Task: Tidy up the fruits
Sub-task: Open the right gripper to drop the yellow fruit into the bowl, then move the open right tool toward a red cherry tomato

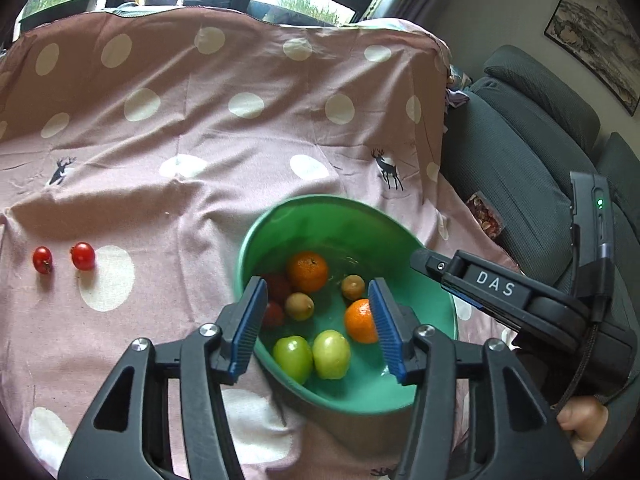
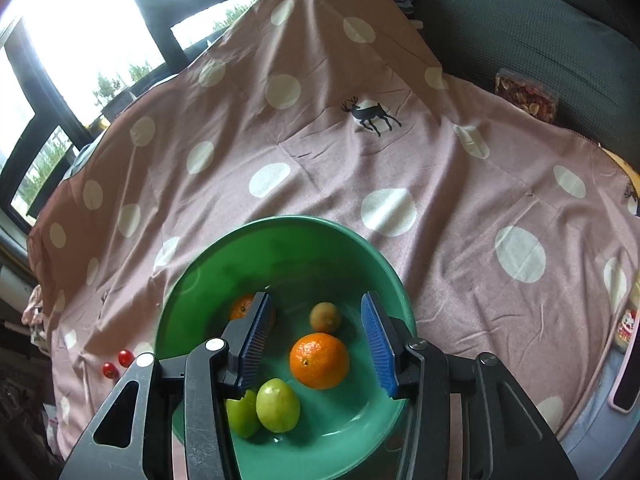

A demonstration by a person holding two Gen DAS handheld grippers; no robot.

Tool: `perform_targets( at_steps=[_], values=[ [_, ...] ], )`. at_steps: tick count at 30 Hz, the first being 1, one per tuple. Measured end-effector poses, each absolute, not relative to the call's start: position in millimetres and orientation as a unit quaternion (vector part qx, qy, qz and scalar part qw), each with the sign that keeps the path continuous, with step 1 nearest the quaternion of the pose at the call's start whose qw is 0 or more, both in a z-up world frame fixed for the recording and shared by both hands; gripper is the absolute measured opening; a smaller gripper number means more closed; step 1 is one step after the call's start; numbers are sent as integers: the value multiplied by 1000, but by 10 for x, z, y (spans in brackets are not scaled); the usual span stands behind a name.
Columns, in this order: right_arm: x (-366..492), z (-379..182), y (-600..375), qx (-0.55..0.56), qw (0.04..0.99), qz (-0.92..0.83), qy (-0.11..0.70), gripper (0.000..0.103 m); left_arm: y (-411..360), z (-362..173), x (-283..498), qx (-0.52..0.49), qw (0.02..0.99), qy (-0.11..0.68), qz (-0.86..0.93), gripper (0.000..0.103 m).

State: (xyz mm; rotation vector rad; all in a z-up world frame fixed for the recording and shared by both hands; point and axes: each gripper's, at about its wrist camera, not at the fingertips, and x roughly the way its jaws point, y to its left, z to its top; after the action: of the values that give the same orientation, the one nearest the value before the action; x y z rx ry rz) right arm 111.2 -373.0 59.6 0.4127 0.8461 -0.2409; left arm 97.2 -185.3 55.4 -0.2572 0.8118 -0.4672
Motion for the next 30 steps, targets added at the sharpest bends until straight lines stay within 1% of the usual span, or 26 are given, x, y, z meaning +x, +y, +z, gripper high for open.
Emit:
perform_targets(
  at_steps=[4,6,8,10,12,19,25,30],
  values=[
    [1107,650,-3642,194,889,-109,401,48,-1505,704,873,-125,901,366,-197,70],
    [1099,684,-3594,191,893,-106,394,59,-1292,763,832,-125,907,358,-180,71],
    [1081,717,-3533,189,898,-98,385,60,-1059,814,800,-123,914,352,-162,72],
    [1083,744,-3462,186,901,-90,381,60,-826,850,791,-124,921,343,-136,77],
    [1089,773,-3380,180,905,-84,376,60,-595,866,810,-132,926,336,-113,79],
    [1155,792,-3028,161,912,-52,374,60,18,674,972,-162,926,336,-52,80],
    [1260,758,-2604,128,914,-20,384,61,265,440,1175,-182,914,362,-18,80],
    [1442,665,-2201,100,901,57,419,61,377,284,1284,-204,903,377,-23,79]
  ],
)
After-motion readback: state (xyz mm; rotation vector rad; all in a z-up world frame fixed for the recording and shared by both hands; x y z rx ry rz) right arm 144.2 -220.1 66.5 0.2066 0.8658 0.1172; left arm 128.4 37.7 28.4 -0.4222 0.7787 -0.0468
